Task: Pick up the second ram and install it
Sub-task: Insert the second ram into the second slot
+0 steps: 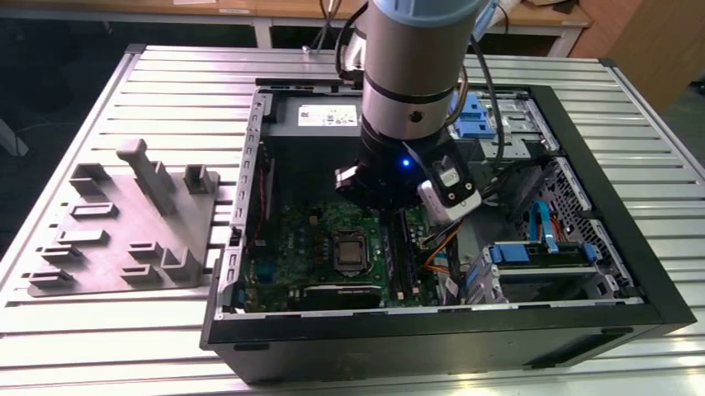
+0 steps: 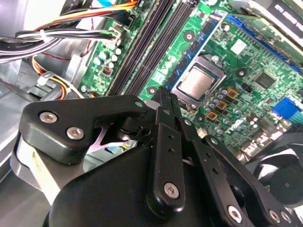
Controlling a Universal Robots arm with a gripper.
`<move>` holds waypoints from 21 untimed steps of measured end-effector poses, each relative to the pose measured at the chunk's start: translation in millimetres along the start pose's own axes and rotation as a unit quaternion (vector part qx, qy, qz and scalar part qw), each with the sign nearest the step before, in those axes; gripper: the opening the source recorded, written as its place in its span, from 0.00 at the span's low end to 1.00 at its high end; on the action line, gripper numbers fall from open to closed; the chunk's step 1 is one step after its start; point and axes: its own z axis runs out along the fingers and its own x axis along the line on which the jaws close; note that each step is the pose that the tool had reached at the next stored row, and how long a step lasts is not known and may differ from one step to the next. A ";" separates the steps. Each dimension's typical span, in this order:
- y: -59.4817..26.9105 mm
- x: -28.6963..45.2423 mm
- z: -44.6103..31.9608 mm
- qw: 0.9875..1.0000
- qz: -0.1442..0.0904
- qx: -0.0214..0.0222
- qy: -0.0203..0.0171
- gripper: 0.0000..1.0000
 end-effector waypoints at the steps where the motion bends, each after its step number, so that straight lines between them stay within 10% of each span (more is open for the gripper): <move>1: 0.0 -1.0 0.9 1.000 0.000 0.000 0.000 0.11; 9: -0.4 -15.6 6.2 1.000 0.002 0.000 0.000 0.11; 21: -1.9 -18.5 16.8 1.000 0.006 0.000 0.000 0.11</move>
